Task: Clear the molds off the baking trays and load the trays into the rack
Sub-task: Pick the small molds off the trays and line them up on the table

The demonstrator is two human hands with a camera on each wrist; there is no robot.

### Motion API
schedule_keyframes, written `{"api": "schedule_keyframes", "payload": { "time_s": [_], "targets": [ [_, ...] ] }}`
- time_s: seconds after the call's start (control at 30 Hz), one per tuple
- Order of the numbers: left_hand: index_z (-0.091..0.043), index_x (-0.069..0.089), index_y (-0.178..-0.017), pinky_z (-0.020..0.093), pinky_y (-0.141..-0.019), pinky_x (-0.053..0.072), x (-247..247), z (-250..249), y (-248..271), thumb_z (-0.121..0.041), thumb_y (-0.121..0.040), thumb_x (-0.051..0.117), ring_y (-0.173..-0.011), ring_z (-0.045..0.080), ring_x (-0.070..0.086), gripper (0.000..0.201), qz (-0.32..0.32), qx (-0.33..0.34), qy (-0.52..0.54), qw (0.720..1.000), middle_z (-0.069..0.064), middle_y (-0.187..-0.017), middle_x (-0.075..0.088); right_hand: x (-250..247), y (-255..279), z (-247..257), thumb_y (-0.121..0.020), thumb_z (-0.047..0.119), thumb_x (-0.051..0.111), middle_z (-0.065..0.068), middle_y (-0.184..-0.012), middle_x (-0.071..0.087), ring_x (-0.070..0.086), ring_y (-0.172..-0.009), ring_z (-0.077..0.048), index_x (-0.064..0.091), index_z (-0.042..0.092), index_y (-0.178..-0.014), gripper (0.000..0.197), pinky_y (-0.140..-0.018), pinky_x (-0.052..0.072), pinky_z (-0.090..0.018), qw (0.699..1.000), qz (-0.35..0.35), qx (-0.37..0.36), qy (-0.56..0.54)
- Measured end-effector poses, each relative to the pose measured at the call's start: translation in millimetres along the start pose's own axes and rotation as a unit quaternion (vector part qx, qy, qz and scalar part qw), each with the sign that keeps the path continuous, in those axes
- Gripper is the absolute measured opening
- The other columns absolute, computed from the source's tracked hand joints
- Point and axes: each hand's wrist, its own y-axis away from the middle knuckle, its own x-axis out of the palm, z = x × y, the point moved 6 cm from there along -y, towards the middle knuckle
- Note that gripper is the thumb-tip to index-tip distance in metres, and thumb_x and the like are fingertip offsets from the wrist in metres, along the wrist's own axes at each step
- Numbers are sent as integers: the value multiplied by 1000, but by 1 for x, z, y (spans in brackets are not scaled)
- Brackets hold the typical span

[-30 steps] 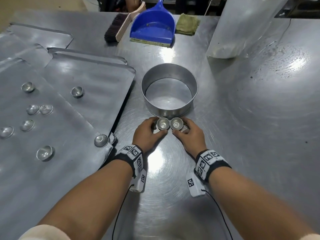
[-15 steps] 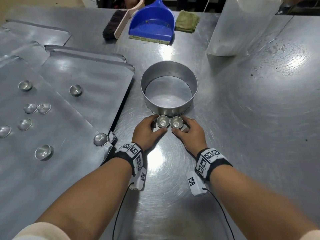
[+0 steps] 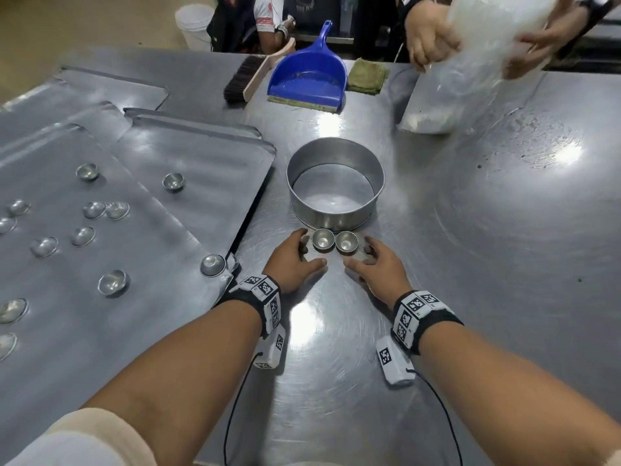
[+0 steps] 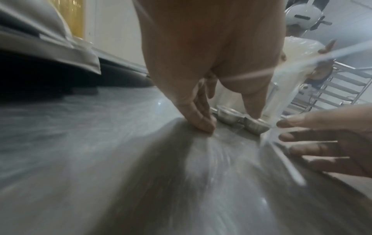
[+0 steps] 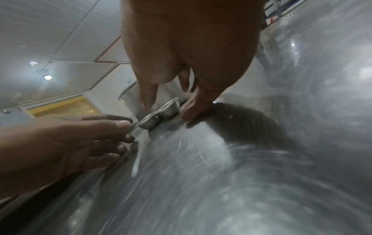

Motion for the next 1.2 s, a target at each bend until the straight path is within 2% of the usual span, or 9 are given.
{"api": "schedule_keyframes", "payload": {
  "time_s": [0.13,0.23,0.3,0.43,0.57,0.7,0.83,0.97,1.2],
  "targets": [
    [-22,42,-149,31,-101,47,-8,-1,31,-47,-85,77,-117,20,61,77,25,-25,-32,999,8,-136,61,-13,21,14,-84,40,77,-4,-126,64,62,-105,-15,59,19,-135,58,-86,43,-24,990,-72,-52,113],
    [-24,58,-132,26,-83,57,-27,0,62,-48,-86,75,-91,12,69,55,10,-29,-27,999,-2,-113,69,-1,39,43,-86,37,73,-2,-109,67,65,-99,-19,67,20,-116,35,-84,49,-29,986,-83,-97,102],
    [-24,62,-125,13,-69,49,-48,0,84,-46,-89,72,-82,3,67,43,-23,-23,-41,999,-8,-102,67,18,50,67,-86,35,73,0,-103,68,66,-95,-18,69,23,-107,25,-85,54,-34,984,-62,-133,96],
    [-25,68,-113,24,-78,53,-102,13,124,-52,-88,69,-85,4,64,37,-118,-33,-46,991,-5,-100,68,72,71,115,-89,39,69,4,-100,66,63,-89,-12,69,23,-110,26,-83,54,-34,973,13,-198,115],
    [-25,70,-106,27,-75,52,-154,37,160,-56,-87,68,-84,8,65,36,-204,-59,-66,975,-8,-96,69,124,94,148,-91,39,69,4,-101,67,63,-93,-13,70,21,-112,28,-85,50,-30,948,70,-262,165],
    [-23,65,-117,29,-78,52,-196,77,183,-47,-89,69,-85,12,64,37,-229,-113,-72,964,-3,-100,67,170,105,164,-88,43,69,2,-109,68,64,-97,-17,71,20,-113,34,-85,51,-33,926,102,-277,235],
    [-19,57,-131,34,-96,46,-234,112,187,-40,-89,70,-106,22,58,48,-216,-139,-127,958,5,-123,56,207,97,173,-86,44,69,-3,-116,67,62,-103,-19,69,19,-119,41,-88,50,-33,920,129,-261,262],
    [-21,49,-139,35,-99,45,-262,141,178,-38,-88,71,-113,34,59,58,-186,-163,-149,957,9,-135,43,238,81,176,-88,37,68,-7,-132,57,59,-113,-24,60,21,-133,49,-93,49,-34,902,138,-234,337],
    [-20,37,-153,34,-109,39,-278,180,145,-32,-86,72,-132,31,51,77,-112,-147,-167,969,10,-152,35,267,57,163,-96,31,56,-11,-140,53,55,-124,-30,54,20,-143,48,-99,45,-35,860,139,-184,456]
  ]
}}
